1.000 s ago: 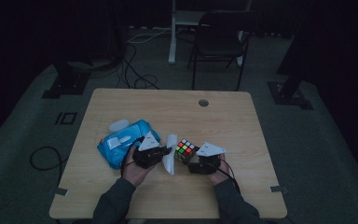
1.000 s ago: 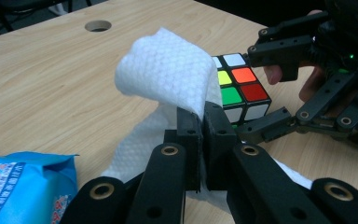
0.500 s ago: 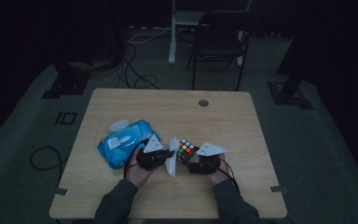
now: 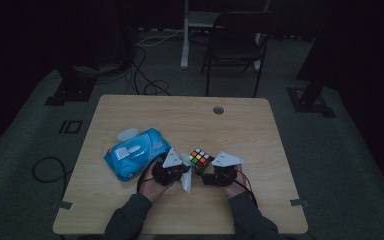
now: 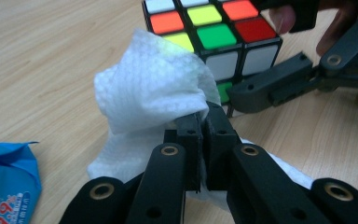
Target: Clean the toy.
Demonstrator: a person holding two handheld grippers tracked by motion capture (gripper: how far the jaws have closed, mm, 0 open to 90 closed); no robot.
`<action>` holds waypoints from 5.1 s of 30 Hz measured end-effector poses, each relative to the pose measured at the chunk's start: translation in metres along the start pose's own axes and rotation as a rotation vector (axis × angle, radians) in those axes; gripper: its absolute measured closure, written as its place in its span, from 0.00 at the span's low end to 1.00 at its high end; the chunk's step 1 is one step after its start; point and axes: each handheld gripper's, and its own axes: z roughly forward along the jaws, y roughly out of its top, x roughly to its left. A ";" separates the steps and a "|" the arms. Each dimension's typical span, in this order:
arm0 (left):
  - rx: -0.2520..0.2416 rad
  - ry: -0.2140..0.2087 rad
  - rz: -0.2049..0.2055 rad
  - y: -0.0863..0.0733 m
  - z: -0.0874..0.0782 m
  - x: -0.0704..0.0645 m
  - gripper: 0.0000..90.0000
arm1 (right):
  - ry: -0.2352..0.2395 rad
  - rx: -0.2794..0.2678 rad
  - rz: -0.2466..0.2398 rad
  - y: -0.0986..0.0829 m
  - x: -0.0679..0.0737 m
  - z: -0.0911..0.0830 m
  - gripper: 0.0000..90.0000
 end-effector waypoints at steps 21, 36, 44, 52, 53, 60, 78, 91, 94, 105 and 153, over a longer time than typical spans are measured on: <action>0.060 -0.018 0.031 -0.006 0.017 -0.010 0.98 | 0.007 -0.030 0.022 0.002 -0.002 -0.004 0.38; 0.001 -0.002 0.056 0.008 -0.001 -0.013 0.98 | 0.010 -0.018 0.022 -0.001 -0.003 -0.002 0.38; -0.033 0.018 0.063 0.016 -0.013 -0.010 0.98 | 0.016 -0.010 0.018 -0.002 -0.003 0.000 0.38; -0.063 0.005 0.080 0.024 -0.020 -0.013 0.98 | 0.024 -0.001 0.019 -0.002 -0.001 0.001 0.38; -0.064 0.004 0.082 0.024 -0.020 -0.013 0.98 | 0.025 -0.001 0.018 -0.002 -0.001 0.001 0.38; -0.066 0.010 0.073 0.023 -0.019 -0.011 0.98 | 0.022 -0.004 0.017 -0.002 -0.001 0.001 0.38; -0.098 0.033 -0.002 0.017 -0.027 0.012 0.98 | 0.030 -0.020 0.019 0.001 -0.001 -0.003 0.38; -0.136 0.027 -0.055 0.017 -0.029 0.023 0.98 | 0.058 -0.035 -0.003 0.002 0.003 -0.004 0.38; -0.145 0.021 -0.069 0.017 -0.029 0.025 0.98 | 0.078 -0.043 -0.014 0.003 0.006 -0.005 0.38; -0.152 0.007 -0.078 0.016 -0.029 0.027 0.98 | 0.100 -0.051 -0.033 0.004 0.009 -0.005 0.38; -0.196 -0.087 -0.124 0.014 -0.031 0.036 0.98 | 0.148 -0.090 -0.055 0.005 0.011 -0.010 0.38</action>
